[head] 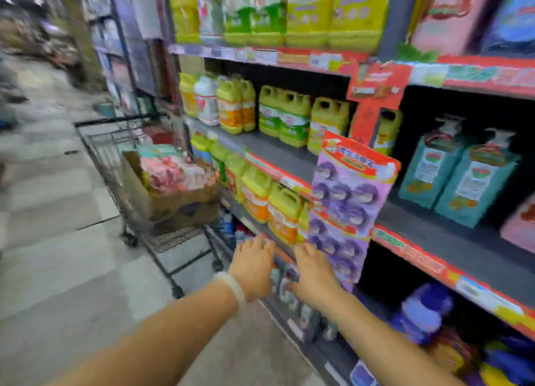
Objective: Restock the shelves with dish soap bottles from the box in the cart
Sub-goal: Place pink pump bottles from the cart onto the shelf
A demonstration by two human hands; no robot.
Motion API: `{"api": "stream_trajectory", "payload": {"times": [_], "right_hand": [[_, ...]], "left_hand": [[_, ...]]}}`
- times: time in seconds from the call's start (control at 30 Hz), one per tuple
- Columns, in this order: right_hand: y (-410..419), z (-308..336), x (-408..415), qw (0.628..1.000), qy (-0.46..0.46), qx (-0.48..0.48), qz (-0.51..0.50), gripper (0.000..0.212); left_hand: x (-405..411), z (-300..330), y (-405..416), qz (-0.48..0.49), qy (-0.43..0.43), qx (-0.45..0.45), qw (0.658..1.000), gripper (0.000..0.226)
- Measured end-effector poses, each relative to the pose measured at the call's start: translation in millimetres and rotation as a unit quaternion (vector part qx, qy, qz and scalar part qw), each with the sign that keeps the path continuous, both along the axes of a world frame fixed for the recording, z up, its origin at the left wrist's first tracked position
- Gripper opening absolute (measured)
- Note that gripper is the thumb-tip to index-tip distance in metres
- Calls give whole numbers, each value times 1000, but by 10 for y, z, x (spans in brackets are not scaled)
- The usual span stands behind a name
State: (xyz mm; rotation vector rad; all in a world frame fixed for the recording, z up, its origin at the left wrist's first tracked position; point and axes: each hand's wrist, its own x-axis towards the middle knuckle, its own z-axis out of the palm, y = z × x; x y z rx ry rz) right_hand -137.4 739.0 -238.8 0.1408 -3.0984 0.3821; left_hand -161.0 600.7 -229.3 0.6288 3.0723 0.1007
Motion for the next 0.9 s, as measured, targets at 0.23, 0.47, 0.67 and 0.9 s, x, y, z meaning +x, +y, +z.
{"api": "stream_trajectory", "payload": {"times": [0.23,0.47,0.67,0.9], "right_hand": [[-1688,1,-823,993,-44,11,110,65],[-2525,-140,-1686,986,-98,7,137,64],[-2986,-310,-2921,981,-129,-2,145,63],[-3216,-277,-4304,983,-154,-27,99,59]], "left_hand": [[-504,-27,-1730,136,-29,14,990,65],[-1114,-312,-2625,186,-40,36,981,64],[-2208,-382,-3165,207,-56,26,976,66],[-3687,-191,-3510,196,-53,37,978,66]]}}
